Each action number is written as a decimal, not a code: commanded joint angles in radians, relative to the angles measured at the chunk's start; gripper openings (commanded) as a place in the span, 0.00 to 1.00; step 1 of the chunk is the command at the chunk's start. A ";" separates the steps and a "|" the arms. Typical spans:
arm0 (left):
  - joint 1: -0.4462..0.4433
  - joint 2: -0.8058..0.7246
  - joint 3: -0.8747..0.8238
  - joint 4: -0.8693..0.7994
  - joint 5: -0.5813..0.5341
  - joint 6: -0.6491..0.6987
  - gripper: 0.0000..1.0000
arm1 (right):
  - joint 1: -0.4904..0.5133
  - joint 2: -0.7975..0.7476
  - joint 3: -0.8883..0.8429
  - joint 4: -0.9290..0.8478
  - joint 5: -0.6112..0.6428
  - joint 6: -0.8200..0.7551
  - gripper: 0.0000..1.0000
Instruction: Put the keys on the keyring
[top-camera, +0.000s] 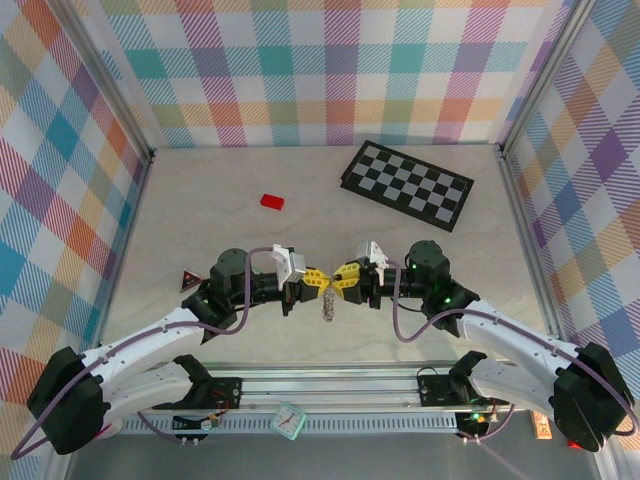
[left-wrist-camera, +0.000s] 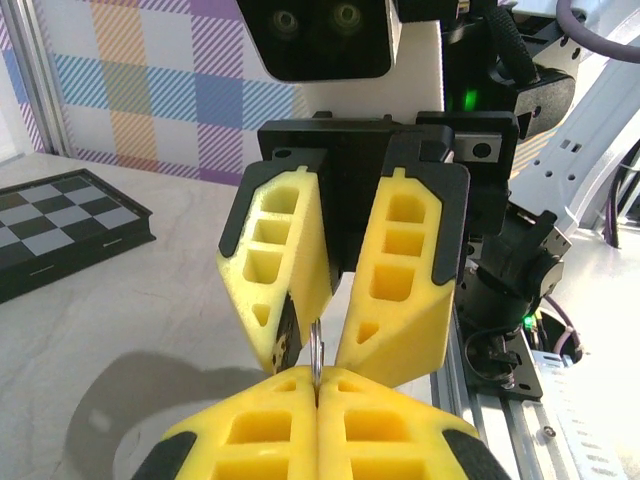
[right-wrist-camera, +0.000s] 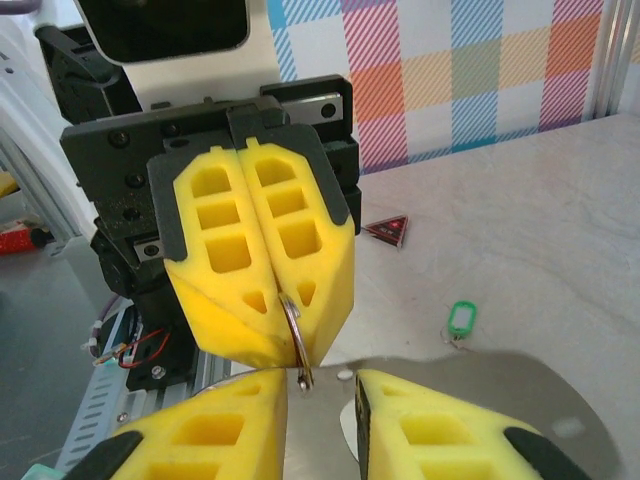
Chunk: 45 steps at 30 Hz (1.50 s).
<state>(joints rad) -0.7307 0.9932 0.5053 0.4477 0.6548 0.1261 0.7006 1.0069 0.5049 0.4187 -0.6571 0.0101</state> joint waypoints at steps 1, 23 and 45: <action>0.004 0.000 -0.001 0.052 0.038 -0.006 0.00 | 0.008 0.004 0.027 0.049 -0.032 0.014 0.24; 0.004 -0.023 0.137 -0.362 -0.049 0.212 0.10 | 0.023 -0.023 0.165 -0.377 0.005 -0.266 0.00; 0.004 0.073 0.261 -0.476 -0.003 0.335 0.00 | 0.052 0.036 0.359 -0.668 0.037 -0.443 0.30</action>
<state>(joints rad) -0.7258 1.0718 0.7464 -0.0566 0.6518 0.4412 0.7494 1.0935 0.8734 -0.3042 -0.5571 -0.4515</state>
